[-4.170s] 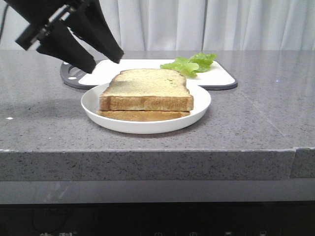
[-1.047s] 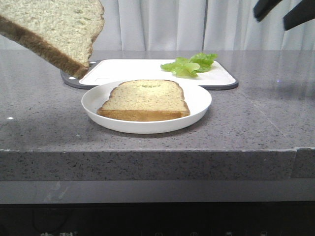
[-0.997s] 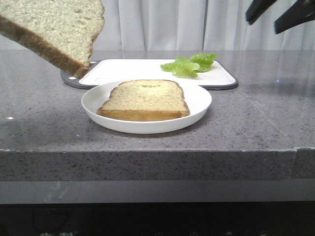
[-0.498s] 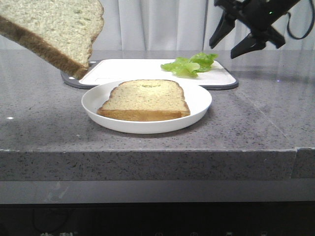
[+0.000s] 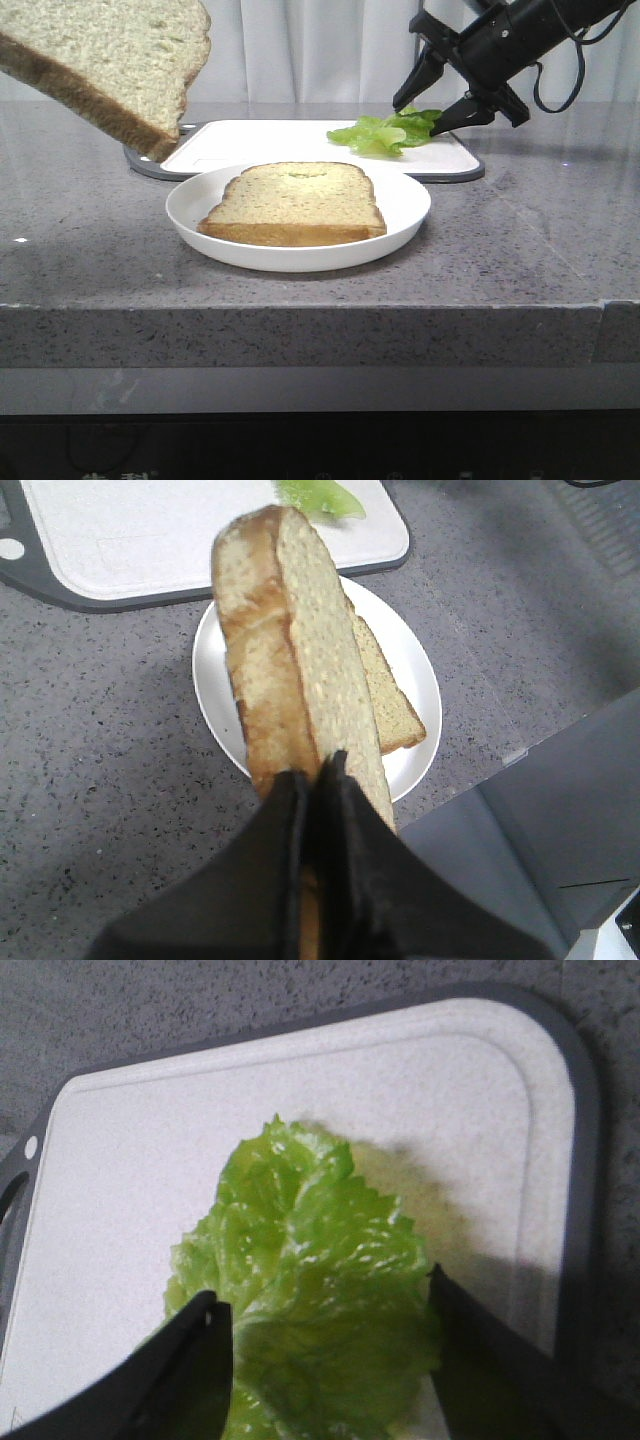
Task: Left arm grabs bread, right arm adds lettuce
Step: 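Move the right gripper down to the lettuce leaf and grasp it, then carry the lettuce over the plate and release it onto the bottom slice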
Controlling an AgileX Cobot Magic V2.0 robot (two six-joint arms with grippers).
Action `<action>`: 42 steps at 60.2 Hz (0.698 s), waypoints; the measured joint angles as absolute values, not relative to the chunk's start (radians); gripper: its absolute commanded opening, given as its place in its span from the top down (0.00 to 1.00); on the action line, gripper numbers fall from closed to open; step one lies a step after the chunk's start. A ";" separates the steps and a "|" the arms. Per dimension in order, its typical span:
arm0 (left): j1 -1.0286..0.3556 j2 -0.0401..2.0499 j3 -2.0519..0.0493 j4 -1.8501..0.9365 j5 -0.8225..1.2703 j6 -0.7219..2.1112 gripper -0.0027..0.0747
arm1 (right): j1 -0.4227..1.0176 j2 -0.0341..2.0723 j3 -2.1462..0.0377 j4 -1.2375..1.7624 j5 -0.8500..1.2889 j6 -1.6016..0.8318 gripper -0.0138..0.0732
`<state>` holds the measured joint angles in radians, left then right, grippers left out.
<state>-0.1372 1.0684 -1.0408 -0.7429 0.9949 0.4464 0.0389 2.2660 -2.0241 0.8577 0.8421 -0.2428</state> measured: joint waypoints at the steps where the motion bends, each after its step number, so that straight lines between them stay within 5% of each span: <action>1: -0.137 1.068 -1.041 -0.743 0.995 0.446 0.99 | 0.039 2.267 -2.024 0.858 0.845 -0.244 0.42; 21: -0.137 1.068 -1.041 -0.743 0.995 0.446 0.99 | 0.039 2.276 -2.028 0.908 0.859 -0.248 0.88; 42: -0.137 1.068 -1.041 -0.743 0.995 0.446 0.99 | 0.039 2.239 -2.028 0.958 0.944 -0.261 0.98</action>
